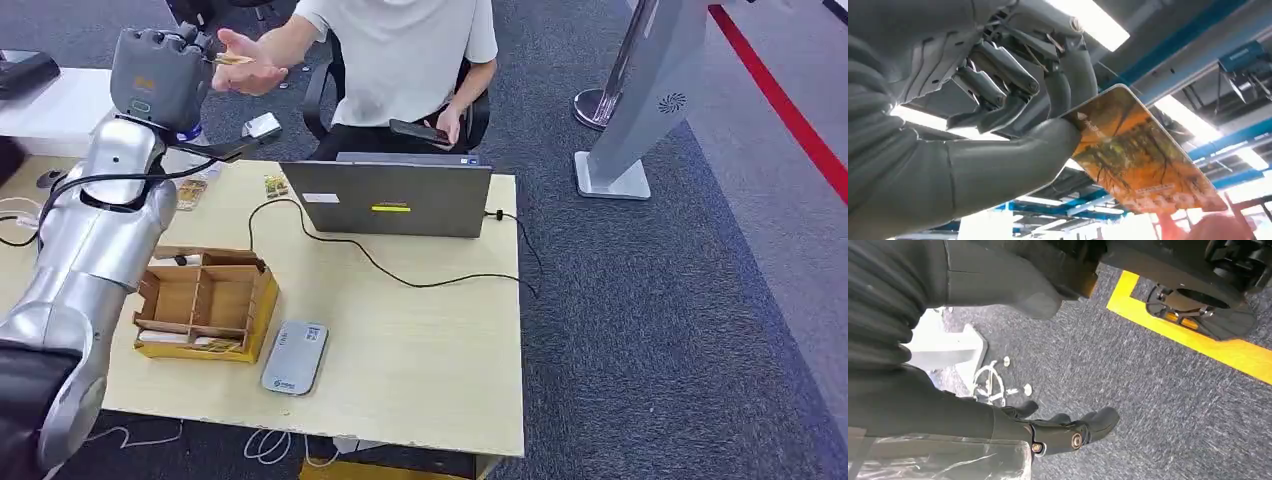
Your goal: Pass the card to the sensor for recognition and then transmit it.
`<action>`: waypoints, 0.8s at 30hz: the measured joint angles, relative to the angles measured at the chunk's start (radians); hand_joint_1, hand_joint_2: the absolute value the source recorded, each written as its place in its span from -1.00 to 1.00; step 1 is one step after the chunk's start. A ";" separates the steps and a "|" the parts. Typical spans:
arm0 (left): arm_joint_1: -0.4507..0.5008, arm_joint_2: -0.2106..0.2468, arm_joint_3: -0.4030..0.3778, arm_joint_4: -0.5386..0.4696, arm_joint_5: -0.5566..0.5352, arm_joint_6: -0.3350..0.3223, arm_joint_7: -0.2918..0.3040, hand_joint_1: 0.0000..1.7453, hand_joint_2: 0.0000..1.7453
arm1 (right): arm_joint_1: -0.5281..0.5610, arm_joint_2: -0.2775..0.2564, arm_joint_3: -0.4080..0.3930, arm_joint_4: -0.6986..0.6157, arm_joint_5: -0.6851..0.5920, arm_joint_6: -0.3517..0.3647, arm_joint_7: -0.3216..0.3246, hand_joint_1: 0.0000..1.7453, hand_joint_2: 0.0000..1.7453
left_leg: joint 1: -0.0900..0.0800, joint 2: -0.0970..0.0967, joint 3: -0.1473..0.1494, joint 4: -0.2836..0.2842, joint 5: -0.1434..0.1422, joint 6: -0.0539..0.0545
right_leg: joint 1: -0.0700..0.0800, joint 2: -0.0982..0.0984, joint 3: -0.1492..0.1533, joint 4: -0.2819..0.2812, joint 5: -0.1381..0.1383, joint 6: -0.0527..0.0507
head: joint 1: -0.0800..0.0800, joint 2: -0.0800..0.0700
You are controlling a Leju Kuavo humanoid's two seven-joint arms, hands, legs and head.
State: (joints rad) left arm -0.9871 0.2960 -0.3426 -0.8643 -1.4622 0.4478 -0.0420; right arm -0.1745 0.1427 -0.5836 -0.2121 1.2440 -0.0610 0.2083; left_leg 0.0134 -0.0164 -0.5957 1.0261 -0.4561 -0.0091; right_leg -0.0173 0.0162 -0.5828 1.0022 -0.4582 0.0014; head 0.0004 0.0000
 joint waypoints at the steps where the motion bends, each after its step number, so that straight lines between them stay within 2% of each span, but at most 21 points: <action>1: -0.009 -0.005 -0.004 0.012 -0.002 0.000 0.001 1.00 1.00 | 0.000 0.000 0.002 0.000 0.001 0.000 0.000 -1.00 1.00 | 0.000 0.001 0.000 0.000 0.000 0.000 | 0.000 0.001 -0.001 0.000 0.000 0.000 | -0.001 0.000; 3: -0.049 -0.025 -0.016 0.081 -0.002 0.001 0.010 1.00 1.00 | 0.000 0.000 0.007 0.000 0.001 0.002 0.001 -1.00 1.00 | 0.001 0.000 -0.003 0.000 0.000 0.000 | 0.000 0.000 -0.003 0.000 0.000 0.000 | -0.003 0.000; 4: -0.069 -0.032 -0.021 0.110 0.002 0.002 0.011 -1.00 1.00 | 0.000 0.000 0.009 0.000 0.001 0.002 0.001 -1.00 1.00 | 0.001 0.000 -0.003 0.000 0.000 0.000 | 0.001 0.000 -0.003 0.000 0.000 0.000 | -0.002 0.000; 10: -0.112 -0.048 -0.033 0.198 0.055 0.015 -0.005 -1.00 1.00 | 0.000 0.003 0.013 0.000 0.002 0.001 0.001 -1.00 1.00 | 0.001 0.002 -0.003 0.000 0.000 0.000 | 0.001 0.001 -0.004 0.001 0.000 0.000 | -0.002 0.000; 15: -0.095 -0.041 -0.033 0.183 0.116 0.024 -0.023 -1.00 1.00 | 0.004 0.003 0.012 0.000 -0.011 -0.012 -0.001 -1.00 1.00 | 0.001 0.002 -0.004 0.000 0.000 0.000 | 0.001 0.001 -0.003 0.001 0.000 0.000 | -0.003 0.000; 17: -0.044 -0.011 -0.033 0.106 0.160 0.038 -0.035 -1.00 1.00 | 0.010 0.003 0.011 0.000 -0.023 -0.021 -0.005 -1.00 1.00 | 0.001 0.003 -0.004 -0.001 0.000 0.000 | 0.001 0.003 -0.003 0.001 0.000 0.000 | -0.003 0.000; 19: 0.044 0.039 -0.031 -0.025 0.231 0.039 -0.046 -1.00 1.00 | 0.021 0.003 0.008 0.000 -0.040 -0.034 -0.013 -1.00 1.00 | 0.000 0.006 -0.003 -0.002 -0.002 -0.001 | 0.000 0.006 -0.003 0.001 0.000 0.000 | -0.003 0.000; 21: 0.184 0.111 -0.009 -0.192 0.325 0.057 -0.059 -1.00 1.00 | 0.035 0.003 -0.001 0.000 -0.056 -0.045 -0.022 -1.00 1.00 | 0.000 0.011 0.000 -0.003 -0.004 -0.003 | 0.000 0.011 -0.003 0.001 -0.002 -0.003 | -0.002 0.000; 24: 0.435 0.206 0.115 -0.427 0.508 0.081 -0.123 -1.00 1.00 | 0.058 0.002 -0.016 0.000 -0.072 -0.061 -0.034 -1.00 1.00 | 0.000 0.017 0.004 -0.004 -0.009 -0.004 | -0.001 0.017 -0.001 0.001 -0.006 -0.004 | -0.002 0.000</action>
State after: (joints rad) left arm -0.5525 0.5021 -0.2279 -1.2916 -0.9542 0.5291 -0.1649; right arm -0.1170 0.1442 -0.5993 -0.2117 1.1715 -0.1225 0.1739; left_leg 0.0136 0.0007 -0.5912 1.0218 -0.4649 -0.0132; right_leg -0.0184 0.0332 -0.5840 1.0037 -0.4638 -0.0027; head -0.0012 0.0000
